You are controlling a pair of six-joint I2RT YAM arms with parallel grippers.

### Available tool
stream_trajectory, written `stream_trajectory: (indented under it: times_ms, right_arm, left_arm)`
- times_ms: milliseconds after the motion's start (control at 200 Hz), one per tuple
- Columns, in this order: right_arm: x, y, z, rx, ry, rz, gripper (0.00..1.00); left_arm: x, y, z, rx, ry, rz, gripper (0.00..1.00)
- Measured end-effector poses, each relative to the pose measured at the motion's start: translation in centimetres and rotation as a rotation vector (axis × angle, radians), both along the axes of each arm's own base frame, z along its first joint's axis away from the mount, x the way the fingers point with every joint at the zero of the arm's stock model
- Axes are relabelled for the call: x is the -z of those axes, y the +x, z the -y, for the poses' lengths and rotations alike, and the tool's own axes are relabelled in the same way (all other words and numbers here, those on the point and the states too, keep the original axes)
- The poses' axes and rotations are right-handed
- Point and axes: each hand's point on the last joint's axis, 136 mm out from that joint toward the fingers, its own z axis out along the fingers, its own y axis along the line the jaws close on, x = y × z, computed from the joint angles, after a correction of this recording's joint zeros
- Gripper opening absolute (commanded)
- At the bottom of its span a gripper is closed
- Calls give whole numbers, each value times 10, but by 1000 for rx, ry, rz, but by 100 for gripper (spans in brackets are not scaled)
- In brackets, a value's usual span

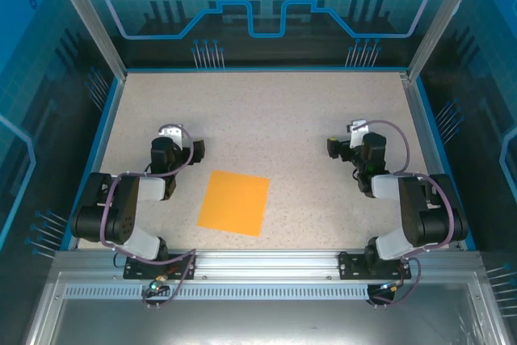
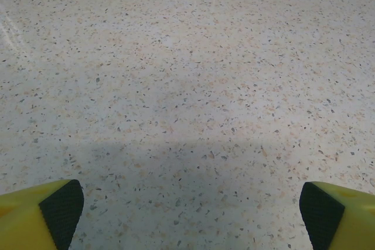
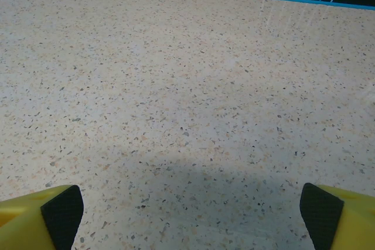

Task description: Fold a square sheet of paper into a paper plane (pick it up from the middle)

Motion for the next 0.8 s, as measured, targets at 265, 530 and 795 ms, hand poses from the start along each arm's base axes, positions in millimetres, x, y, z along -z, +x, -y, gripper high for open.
stream_trajectory:
  times_ms: [265,530,795]
  right_arm:
    - [0,0,0,0,0,0,99]
    - [0,0,0,-4,3,0,99]
    - [-10,-4,5,5,21,4,99]
  left_arm:
    - [0,0,0,0,0,0,99]
    - [0,0,2,9,-5,0,99]
    - [-15,0,4,16,-5,-34,99]
